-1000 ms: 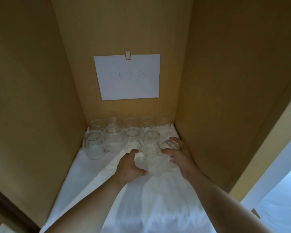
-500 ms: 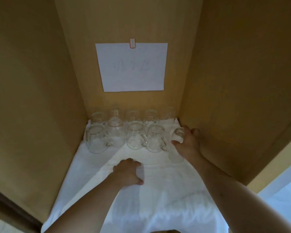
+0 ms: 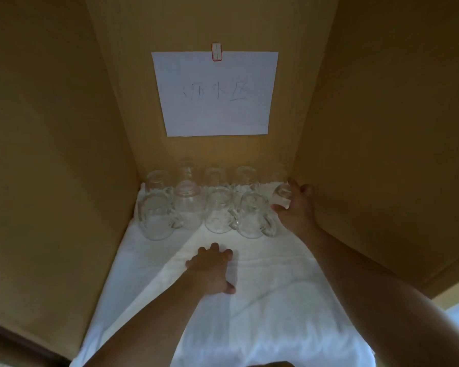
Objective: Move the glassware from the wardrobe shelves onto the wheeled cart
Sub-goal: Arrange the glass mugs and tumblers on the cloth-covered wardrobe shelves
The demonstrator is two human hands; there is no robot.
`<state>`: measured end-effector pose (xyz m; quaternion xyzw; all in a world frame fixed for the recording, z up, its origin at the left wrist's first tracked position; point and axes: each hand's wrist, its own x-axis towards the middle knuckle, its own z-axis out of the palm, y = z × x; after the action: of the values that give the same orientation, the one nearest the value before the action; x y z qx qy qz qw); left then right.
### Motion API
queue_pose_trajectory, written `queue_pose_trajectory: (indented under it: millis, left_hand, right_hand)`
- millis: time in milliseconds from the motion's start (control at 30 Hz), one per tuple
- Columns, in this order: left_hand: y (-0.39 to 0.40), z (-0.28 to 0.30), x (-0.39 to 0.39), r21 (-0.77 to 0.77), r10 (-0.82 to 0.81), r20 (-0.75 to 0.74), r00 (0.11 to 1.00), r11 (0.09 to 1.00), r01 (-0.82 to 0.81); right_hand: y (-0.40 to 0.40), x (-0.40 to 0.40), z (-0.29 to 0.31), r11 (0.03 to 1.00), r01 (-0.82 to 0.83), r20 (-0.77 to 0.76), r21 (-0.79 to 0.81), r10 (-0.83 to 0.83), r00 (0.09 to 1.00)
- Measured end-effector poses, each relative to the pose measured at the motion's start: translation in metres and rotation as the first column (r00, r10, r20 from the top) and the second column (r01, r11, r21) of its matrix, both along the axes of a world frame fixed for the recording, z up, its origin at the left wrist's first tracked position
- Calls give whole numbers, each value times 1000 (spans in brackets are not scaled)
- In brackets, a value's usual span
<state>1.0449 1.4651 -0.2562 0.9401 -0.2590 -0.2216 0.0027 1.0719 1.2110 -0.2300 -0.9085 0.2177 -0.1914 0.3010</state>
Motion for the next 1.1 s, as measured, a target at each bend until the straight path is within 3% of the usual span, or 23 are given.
queue_pose_trajectory:
  millis: [267,767,1100]
  left_hand:
    - [0,3,1,-1,-16,-11,1000,1000,16]
    - [7,-7,-4,-33,-17,14,1000,999,17]
    - [24,8,-18,-262,105,99,990,962,-76]
  right_hand:
    - [-1,7,4,998,-47,16,-35,47,999]
    - [33,-58,9,992,67,-41,-110,-72,997]
    - [59,-114,9,989,23,-143,-148,-44,989]
